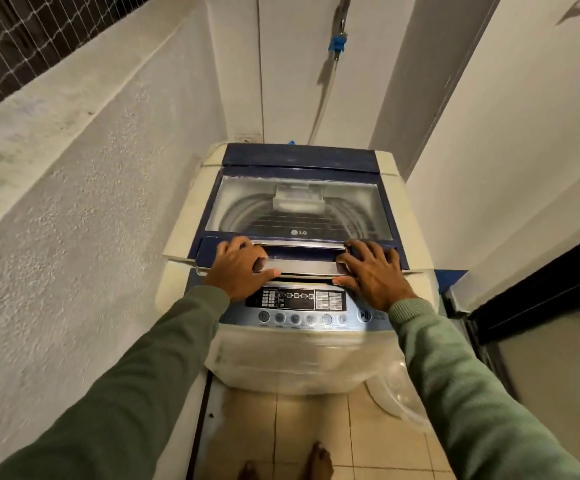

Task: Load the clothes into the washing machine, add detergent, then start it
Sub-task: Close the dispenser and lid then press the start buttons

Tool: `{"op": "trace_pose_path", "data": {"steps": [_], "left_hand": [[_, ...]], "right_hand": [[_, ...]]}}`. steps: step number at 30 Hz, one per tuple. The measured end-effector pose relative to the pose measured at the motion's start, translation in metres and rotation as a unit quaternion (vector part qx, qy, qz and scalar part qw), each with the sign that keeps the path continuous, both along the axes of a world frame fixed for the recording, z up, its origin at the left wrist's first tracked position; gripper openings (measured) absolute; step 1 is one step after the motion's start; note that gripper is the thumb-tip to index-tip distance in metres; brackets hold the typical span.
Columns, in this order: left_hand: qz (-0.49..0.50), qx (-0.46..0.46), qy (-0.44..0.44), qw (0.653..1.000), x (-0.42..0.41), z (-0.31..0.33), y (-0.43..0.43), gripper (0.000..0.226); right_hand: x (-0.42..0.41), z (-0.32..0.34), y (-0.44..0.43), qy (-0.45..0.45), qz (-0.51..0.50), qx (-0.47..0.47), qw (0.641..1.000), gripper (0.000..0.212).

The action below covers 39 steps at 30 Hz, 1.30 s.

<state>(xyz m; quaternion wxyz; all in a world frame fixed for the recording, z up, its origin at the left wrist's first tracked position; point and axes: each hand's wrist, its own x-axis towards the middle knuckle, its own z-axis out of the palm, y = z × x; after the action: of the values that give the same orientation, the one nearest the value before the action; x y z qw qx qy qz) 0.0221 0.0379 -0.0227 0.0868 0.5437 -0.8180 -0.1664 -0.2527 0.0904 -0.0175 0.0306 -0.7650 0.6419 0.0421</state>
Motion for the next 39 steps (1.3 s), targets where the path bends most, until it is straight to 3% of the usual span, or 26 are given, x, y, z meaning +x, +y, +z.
{"op": "trace_pose_path", "data": {"steps": [6,10,13,18,26,30,33,39], "left_hand": [[0.001,-0.041,0.019,0.999,-0.004,0.0,0.003,0.045],[-0.009,-0.087,0.01,0.996,-0.005,0.005,0.0,0.048],[-0.018,-0.189,0.008,0.982,-0.004,0.017,-0.004,0.066],[0.002,-0.262,0.002,0.965,-0.01,0.06,-0.037,0.066],[0.101,-0.346,0.073,0.93,-0.028,0.109,-0.084,0.056],[0.149,-0.421,0.11,0.888,-0.047,0.13,-0.111,0.046],[0.142,-0.447,0.11,0.876,-0.053,0.135,-0.144,0.038],[0.109,-0.37,0.078,0.919,-0.046,0.121,-0.197,0.064]], "right_hand": [[-0.004,-0.005,0.0,0.023,0.022,-0.035,0.999,0.067],[-0.007,0.004,0.001,0.035,0.043,-0.069,0.996,0.064],[-0.007,0.012,0.0,0.041,0.032,-0.147,0.988,0.066],[0.004,0.039,-0.027,-0.044,-0.029,-0.341,0.938,0.043],[0.008,0.09,-0.083,-0.073,-0.106,-0.462,0.878,0.04],[0.005,0.118,-0.119,-0.084,-0.152,-0.467,0.867,0.039],[0.002,0.146,-0.155,-0.093,-0.171,-0.453,0.87,0.041],[-0.006,0.177,-0.231,-0.191,-0.157,-0.415,0.875,0.042]]}}
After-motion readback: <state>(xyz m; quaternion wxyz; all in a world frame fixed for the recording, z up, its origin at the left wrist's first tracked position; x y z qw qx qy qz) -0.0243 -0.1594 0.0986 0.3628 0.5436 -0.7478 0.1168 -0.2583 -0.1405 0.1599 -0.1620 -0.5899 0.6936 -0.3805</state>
